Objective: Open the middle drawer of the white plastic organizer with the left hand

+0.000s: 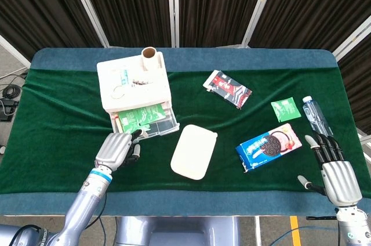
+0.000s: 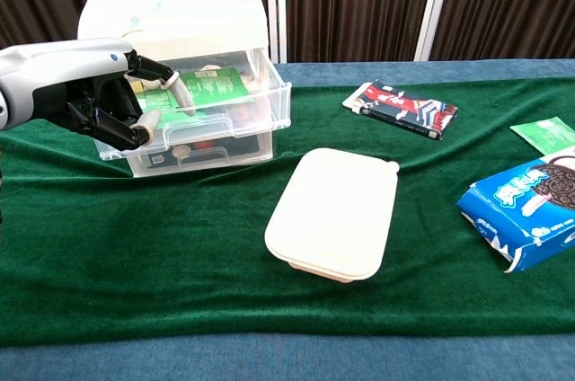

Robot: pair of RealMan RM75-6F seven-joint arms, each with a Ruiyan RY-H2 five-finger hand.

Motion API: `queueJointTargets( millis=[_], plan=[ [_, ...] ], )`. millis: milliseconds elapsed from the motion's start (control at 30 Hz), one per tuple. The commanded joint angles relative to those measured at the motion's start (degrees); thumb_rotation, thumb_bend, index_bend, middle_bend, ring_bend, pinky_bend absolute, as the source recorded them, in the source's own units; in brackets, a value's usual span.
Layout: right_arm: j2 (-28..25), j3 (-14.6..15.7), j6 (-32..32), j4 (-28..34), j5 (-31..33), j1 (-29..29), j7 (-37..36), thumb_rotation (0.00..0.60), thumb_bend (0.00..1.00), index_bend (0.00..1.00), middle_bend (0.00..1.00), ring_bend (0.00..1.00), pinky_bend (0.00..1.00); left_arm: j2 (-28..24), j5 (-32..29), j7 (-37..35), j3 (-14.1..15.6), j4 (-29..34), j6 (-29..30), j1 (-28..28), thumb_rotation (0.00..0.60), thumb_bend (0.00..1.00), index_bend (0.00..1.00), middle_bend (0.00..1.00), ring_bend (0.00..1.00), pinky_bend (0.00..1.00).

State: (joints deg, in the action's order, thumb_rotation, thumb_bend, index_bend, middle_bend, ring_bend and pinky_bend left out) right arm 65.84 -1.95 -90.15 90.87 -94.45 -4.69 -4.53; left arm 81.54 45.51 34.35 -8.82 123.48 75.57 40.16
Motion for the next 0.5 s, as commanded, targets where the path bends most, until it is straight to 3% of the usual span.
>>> queueJointTargets(
  millis=[33, 500],
  plan=[
    [0.0, 0.0, 0.0, 0.0, 0.0, 0.0, 0.1, 0.6, 0.04, 0.0, 0.0, 0.0, 0.0, -0.1, 0.4, -0.1, 0.1, 0.3, 0.1, -0.1, 0.6, 0.73, 0.38, 0.95, 0.81, 0.84],
    [0.0, 0.0, 0.0, 0.0, 0.0, 0.0, 0.0, 0.6, 0.04, 0.0, 0.0, 0.0, 0.0, -0.4, 0.9, -0.3, 0.5, 0.9, -0.3, -0.3, 0.6, 0.73, 0.4, 0.95, 0.81, 0.84]
  ],
)
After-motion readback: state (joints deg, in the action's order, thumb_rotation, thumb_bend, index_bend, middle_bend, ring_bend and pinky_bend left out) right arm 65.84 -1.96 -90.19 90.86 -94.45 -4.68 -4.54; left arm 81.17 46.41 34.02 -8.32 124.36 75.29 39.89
